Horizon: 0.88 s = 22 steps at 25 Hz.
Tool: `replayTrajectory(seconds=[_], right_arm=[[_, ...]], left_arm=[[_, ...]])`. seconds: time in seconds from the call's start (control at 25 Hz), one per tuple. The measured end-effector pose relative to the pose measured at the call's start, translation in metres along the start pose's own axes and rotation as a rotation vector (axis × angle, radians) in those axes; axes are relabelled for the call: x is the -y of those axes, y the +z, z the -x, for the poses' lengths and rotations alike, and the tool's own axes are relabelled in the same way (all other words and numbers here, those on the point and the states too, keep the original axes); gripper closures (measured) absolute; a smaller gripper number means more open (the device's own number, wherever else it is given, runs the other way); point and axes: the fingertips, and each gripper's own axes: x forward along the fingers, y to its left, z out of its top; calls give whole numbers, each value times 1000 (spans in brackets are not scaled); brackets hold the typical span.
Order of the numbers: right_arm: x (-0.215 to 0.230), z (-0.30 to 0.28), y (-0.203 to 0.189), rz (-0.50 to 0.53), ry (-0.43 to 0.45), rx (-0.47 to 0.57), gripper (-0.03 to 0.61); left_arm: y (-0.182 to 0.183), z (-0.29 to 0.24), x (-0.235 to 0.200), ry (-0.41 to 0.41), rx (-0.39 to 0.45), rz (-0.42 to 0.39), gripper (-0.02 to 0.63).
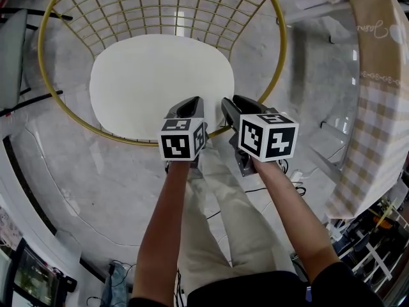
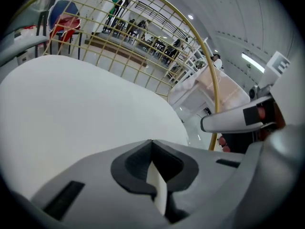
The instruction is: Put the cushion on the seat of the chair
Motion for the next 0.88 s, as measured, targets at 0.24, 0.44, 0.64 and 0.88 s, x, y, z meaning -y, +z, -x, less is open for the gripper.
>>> replayTrajectory(seconds=[0.24, 0.44, 0.64, 0.88], right_arm=[[-1, 15, 5, 15, 4, 12, 462], [-13, 40, 11, 31, 14, 30, 491], [-23, 70, 17, 38, 14, 41, 509], [-39, 105, 22, 61, 14, 69, 540]], left_arm=[[9, 14, 17, -7, 10, -29, 609], [31, 40, 34, -11, 30, -73, 609], [55, 75, 54, -26, 64, -104, 609], [68, 118, 74, -22, 80, -149, 609]])
